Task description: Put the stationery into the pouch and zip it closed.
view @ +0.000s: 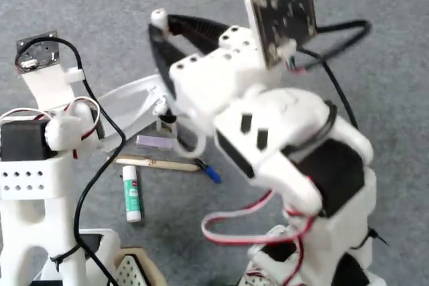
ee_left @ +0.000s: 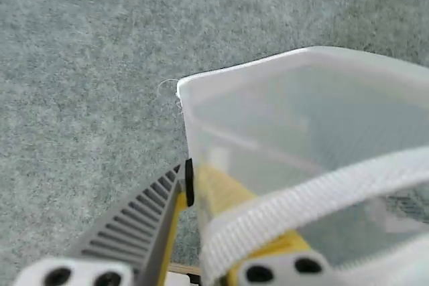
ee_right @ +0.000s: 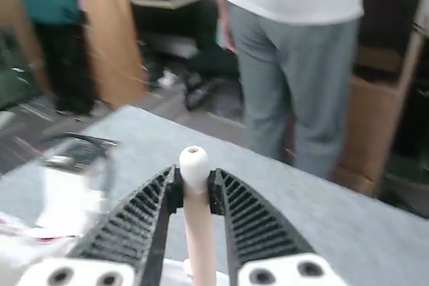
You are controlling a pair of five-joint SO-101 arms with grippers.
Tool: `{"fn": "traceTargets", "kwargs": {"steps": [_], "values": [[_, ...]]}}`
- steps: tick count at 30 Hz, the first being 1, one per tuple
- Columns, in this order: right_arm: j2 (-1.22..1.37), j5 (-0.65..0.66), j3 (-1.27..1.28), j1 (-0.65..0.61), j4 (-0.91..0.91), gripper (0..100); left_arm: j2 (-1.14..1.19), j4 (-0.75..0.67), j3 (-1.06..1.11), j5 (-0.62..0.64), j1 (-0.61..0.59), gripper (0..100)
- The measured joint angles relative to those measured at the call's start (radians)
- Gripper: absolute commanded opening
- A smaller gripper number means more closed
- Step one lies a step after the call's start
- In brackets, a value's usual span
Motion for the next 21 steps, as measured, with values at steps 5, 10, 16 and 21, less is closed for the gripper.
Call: {"fn": "traceTargets", "kwargs": {"steps": [5, 10, 16, 21], "values": [[-0.041, 0.000, 0.000, -0.081, -0.072, 1.2, 0.000, 0.000, 0.000, 0.000, 0.002, 3], [-0.061, 0.000, -0.005, -0.137, -0.123, 1.2, 0.000, 0.000, 0.000, 0.000, 0.002, 3], [-0.064, 0.000, -0.005, -0.167, -0.153, 1.2, 0.000, 0.000, 0.002, 0.000, 0.002, 3], [-0.064, 0.000, -0.003, -0.169, -0.178, 1.2, 0.000, 0.000, 0.002, 0.000, 0.002, 3]]}}
